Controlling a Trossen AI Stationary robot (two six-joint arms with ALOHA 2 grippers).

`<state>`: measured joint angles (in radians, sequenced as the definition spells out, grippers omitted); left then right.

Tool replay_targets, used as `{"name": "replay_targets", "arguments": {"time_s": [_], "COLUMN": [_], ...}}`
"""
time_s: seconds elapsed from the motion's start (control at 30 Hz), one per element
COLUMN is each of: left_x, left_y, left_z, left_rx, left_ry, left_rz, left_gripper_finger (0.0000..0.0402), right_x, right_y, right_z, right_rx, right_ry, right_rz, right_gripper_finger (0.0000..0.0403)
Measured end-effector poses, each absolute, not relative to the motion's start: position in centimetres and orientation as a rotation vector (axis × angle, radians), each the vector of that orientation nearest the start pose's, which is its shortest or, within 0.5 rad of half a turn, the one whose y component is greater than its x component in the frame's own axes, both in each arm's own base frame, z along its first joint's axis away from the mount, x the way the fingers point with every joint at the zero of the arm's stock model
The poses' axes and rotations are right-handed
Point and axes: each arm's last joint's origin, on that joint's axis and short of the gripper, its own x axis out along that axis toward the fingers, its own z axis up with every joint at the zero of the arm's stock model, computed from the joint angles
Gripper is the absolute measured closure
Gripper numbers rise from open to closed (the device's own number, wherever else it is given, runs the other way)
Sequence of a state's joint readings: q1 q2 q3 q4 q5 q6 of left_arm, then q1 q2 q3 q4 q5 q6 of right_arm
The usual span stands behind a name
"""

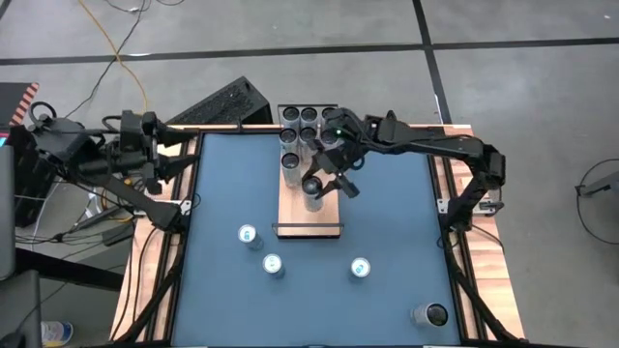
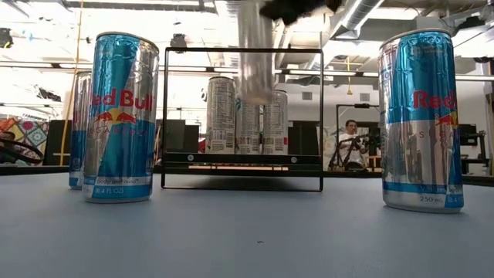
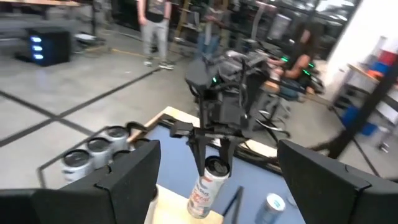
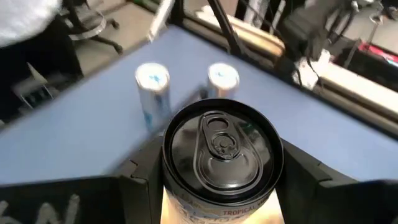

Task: Place canned beverage on shelf
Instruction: Put the left white-yellow soda can on the shelf

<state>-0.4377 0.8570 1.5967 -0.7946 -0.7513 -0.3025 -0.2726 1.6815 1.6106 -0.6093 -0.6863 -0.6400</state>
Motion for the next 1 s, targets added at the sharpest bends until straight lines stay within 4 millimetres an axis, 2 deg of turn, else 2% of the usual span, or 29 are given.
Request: {"name": "replay_targets", "arguments": {"time_s": [0.17, 0.47, 0.63, 0.83, 1.0], "left_x": [7.7, 7.5, 7.5, 7.4, 7.4], "left_y": [-1.2, -0.9, -0.8, -0.7, -0.7], "left_z": [50.8, 50.8, 50.8, 50.8, 50.8], "left_rx": [-0.292, -0.334, -0.332, -0.328, -0.328], "left_ry": [-0.026, -0.056, -0.064, -0.074, -0.077], "left_rz": [0.423, 0.52, 0.559, 0.607, 0.622], "left_gripper_finger": [0.0093, 0.0093, 0.0093, 0.0093, 0.0093], "right_x": [35.1, 33.9, 33.5, 34.1, 34.3], "right_y": [-9.9, -13.0, -14.7, -15.4, -15.6], "right_z": [33.5, 30.1, 29.6, 28.0, 27.6], "right_rx": [-0.366, -0.368, -0.386, -0.346, -0.356], "right_ry": [0.404, 0.37, 0.361, 0.379, 0.374], "right_rz": [0.529, 0.519, 0.492, 0.521, 0.524], "right_gripper_finger": [0.0191, 0.0191, 0.0189, 0.0187, 0.0186]}}
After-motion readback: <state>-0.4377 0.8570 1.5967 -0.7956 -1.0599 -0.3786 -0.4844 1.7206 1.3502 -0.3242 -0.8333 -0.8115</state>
